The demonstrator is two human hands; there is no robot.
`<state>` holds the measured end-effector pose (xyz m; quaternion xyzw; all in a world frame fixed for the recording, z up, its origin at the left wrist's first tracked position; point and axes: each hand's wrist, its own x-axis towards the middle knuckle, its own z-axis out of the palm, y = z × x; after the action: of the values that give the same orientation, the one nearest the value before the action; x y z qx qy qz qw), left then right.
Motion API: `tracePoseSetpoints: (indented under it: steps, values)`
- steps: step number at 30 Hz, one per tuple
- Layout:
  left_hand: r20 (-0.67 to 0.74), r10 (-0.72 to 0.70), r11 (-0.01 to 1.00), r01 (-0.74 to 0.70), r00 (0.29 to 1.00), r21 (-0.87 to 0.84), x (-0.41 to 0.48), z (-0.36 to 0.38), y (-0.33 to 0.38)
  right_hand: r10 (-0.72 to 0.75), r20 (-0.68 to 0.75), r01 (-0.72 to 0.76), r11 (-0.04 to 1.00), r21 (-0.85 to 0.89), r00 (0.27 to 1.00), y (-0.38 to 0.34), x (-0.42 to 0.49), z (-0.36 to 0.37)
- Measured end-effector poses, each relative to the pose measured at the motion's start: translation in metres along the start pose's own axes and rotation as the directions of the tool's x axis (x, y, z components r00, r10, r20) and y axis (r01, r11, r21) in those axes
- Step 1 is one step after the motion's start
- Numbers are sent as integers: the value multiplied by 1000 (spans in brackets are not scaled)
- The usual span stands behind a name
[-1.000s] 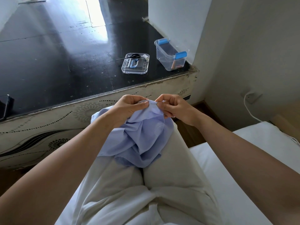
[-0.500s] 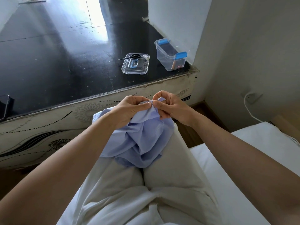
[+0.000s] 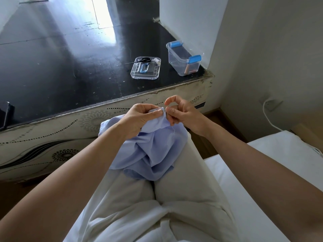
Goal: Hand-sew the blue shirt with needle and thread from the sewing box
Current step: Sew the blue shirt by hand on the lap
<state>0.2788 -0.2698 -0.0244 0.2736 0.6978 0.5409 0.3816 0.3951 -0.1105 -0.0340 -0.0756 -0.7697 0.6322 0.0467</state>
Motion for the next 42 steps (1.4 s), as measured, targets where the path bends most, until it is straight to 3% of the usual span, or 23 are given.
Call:
tracePoseSetpoints:
  steps: [4, 6, 8, 10, 15, 20, 22, 24, 26, 28, 29, 31, 32, 33, 34, 35, 36, 38, 40, 42]
  values:
    - [-60, -22, 999, 24, 998, 38, -1, 2, 2, -60, -86, 50, 993, -110, 994, 9, 4, 3]
    - [-137, -47, 999, 50, 990, 21, 0, 5, 3, -202, -238, 135, 953, -271, 950, 14, 7, 4]
    - [-212, -76, 997, 76, 974, -4, 1, 8, 5, -389, -327, 240, 879, -412, 861, 14, 8, 5]
    - [-244, -94, 996, 93, 965, -17, 2, 10, 7, -480, -298, 310, 825, -472, 825, 11, 11, 6]
    - [-211, -113, 993, 120, 971, 20, 1, 11, 13, -483, -212, 334, 803, -493, 850, 10, 13, 6]
    - [-225, -140, 953, 193, 964, 234, 6, 10, 12, -653, -189, 426, 659, -620, 733, 14, 19, 17]
    - [-274, -144, 949, 211, 951, 233, 9, 9, 10, -624, -154, 468, 707, -530, 766, 6, 18, 22]
    - [-311, -130, 968, 188, 942, 166, 11, 8, 6, -462, -130, 424, 873, -241, 877, -2, 14, 21]
    - [-347, -114, 984, 154, 931, 91, 11, 5, 3, -255, -43, 257, 964, 71, 966, -5, 8, 14]
    - [-400, -121, 991, 133, 909, 3, 13, 4, 1, -54, 229, -17, 955, 297, 972, -6, -1, 3]
    - [-424, -125, 992, 117, 897, -44, 14, 3, 2, 20, 431, -180, 925, 335, 902, -8, -6, -1]
    - [-472, -137, 988, 88, 871, -124, 17, 3, 2, 163, 767, -445, 879, 173, 620, -11, -13, -7]
    - [-492, -147, 984, 78, 858, -159, 18, 2, 2, 241, 847, -497, 867, 31, 473, -11, -15, -8]
    - [-505, -162, 979, 74, 848, -190, 19, 1, 1, 302, 877, -507, 858, -80, 373, -11, -17, -8]
    - [-509, -177, 972, 70, 843, -222, 20, 1, 1, 338, 882, -502, 853, -140, 329, -10, -18, -9]
    - [-504, -191, 965, 67, 842, -255, 20, 0, 2, 355, 875, -503, 850, -155, 330, -9, -18, -11]
    - [-495, -203, 956, 62, 845, -287, 20, 0, 2, 354, 855, -513, 849, -123, 380, -9, -19, -14]
    - [-473, -226, 937, 57, 852, -346, 20, 0, 1, 302, 743, -522, 850, 75, 598, -11, -19, -18]
    - [-451, -249, 924, 71, 857, -376, 19, 0, 0, 249, 538, -448, 850, 277, 805, -12, -17, -18]
    - [-430, -268, 914, 86, 862, -397, 19, -1, -1, 230, 275, -300, 921, 249, 934, -11, -9, -13]
